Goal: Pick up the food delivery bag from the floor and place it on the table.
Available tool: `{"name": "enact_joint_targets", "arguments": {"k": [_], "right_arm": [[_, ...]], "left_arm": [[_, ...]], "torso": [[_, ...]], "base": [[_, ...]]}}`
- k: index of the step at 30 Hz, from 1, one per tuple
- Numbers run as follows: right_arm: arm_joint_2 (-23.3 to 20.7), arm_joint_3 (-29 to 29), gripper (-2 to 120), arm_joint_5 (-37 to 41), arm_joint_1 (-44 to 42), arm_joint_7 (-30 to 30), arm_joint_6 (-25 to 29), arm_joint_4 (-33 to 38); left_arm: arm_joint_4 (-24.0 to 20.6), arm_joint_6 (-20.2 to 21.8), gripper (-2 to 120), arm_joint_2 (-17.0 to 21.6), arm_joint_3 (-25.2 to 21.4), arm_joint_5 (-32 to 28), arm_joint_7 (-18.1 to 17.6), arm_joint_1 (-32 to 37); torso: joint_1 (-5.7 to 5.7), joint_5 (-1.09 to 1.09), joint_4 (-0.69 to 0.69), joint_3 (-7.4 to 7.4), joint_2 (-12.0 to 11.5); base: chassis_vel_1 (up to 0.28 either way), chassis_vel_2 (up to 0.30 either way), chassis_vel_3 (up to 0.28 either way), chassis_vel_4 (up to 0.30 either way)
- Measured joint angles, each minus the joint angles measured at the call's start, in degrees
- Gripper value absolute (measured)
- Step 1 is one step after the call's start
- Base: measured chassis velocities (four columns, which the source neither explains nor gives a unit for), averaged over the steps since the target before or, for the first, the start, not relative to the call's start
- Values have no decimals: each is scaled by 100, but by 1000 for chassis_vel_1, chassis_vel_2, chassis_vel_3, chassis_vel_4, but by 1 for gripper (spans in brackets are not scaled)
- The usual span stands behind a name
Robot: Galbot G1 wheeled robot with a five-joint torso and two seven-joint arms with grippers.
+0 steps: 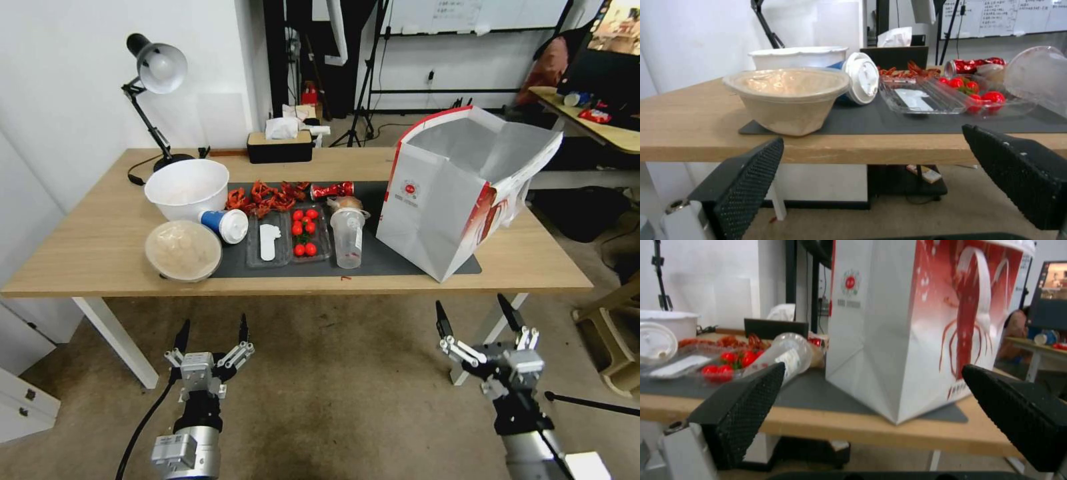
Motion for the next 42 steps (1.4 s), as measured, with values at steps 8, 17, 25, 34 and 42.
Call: {"name": "enact_joint_targets", "arguments": {"k": [8,17,25,34,42], "right_arm": [[260,-295,100,-163,11,53,47,-254],[259,-319,100,-216,135,-19,111,-298],[190,-267,100,-245,217,-29,101,-238],[142,-249,100,-243,242,-20,65,-190],[114,-228,100,-259,287,-14,51,-170]], "left_arm": [[101,-7,100,-6,13,35,-3,-19],[92,-9,100,-16,16,89,-2,10],[81,-8,100,-2,12,108,-1,22],[83,-4,100,15,7,108,-20,16],[89,-4,100,15,-1,110,-33,13]], "torso": [[0,1,0,0,0],[1,1,0,0,-1],[1,1,0,0,-1],[1,1,0,0,-1],[1,1,0,0,-1]], "base": [[0,0,0,0],[0,0,0,0],[0,0,0,0],[0,0,0,0],[0,0,0,0]]}}
